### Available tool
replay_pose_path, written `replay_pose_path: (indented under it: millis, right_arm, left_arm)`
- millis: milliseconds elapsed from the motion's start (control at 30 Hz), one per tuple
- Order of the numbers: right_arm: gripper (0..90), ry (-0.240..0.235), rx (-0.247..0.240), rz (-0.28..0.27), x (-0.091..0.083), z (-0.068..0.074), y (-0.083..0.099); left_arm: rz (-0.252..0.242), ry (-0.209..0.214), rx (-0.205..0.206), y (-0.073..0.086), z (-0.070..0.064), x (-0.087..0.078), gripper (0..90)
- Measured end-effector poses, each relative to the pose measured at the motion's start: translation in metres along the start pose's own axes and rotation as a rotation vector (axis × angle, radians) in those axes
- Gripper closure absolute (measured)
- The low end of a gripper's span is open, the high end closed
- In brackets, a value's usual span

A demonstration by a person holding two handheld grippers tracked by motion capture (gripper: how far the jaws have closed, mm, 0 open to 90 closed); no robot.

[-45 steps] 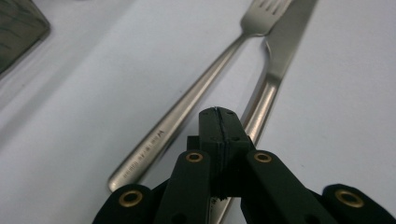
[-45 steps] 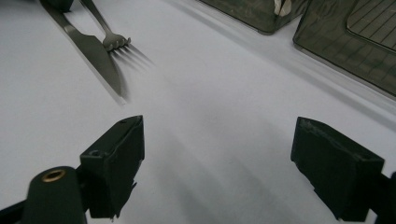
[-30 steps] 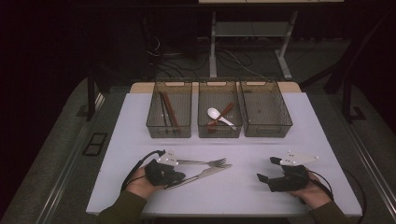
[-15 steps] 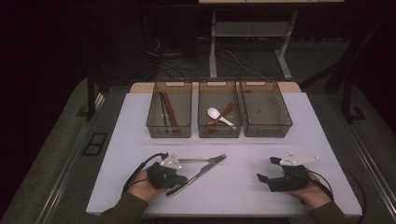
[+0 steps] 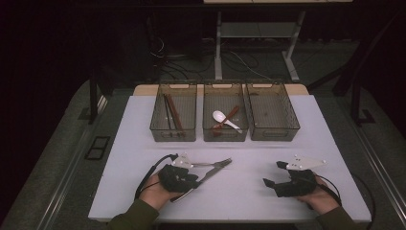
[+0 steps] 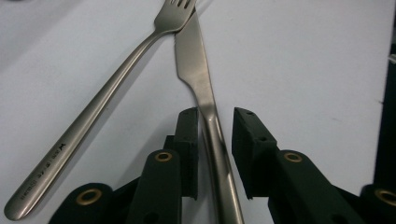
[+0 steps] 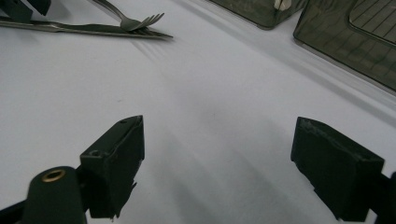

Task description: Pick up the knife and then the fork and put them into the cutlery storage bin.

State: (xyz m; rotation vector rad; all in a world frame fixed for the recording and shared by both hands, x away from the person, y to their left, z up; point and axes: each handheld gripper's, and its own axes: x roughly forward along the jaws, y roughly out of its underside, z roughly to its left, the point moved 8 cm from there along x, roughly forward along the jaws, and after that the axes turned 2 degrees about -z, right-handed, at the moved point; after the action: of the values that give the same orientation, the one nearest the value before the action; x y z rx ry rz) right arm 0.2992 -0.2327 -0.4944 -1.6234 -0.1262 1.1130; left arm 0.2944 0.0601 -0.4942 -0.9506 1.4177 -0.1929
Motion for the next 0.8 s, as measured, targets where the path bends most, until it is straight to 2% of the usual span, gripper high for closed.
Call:
replay_pose_path:
  millis: [67,233,367,433,467,533,700,767,800]
  right_arm:
    - [17.6,0.000,-0.001,0.001,0.000,0.000,0.000]
    - [17.6,0.000,-0.002,0.002,0.000,0.000,0.000]
    - [17.6,-0.001,-0.002,0.004,0.000,0.000,0.000]
    - [17.6,-0.001,-0.002,0.002,0.000,0.001,0.000]
    - [17.6,0.000,-0.002,0.002,0.000,0.001,0.000]
    - [17.6,-0.001,-0.002,0.004,0.000,0.000,0.000]
    - [17.6,-0.001,-0.003,0.004,0.000,0.000,0.000]
    - [17.6,-0.001,-0.004,0.006,0.001,0.000,0.001]
    - [17.6,-0.002,-0.003,0.005,0.001,0.000,0.001]
  left_arm:
    - [0.012,-0.007,0.015,0.001,0.002,0.003,70.3]
    - [0.017,0.004,0.007,0.002,-0.001,0.006,71.8]
    - [0.031,0.002,0.050,0.003,-0.003,0.006,75.4]
    - [0.023,0.013,0.052,0.003,-0.005,0.007,75.5]
    - [0.030,0.030,0.067,0.003,-0.006,0.007,75.7]
    - [0.026,0.031,0.082,0.003,-0.009,0.007,76.1]
    - [0.031,0.052,0.091,0.004,-0.011,0.007,75.7]
    - [0.038,0.044,0.102,0.004,-0.011,0.008,76.0]
    - [0.041,0.041,0.086,0.004,-0.013,0.008,76.2]
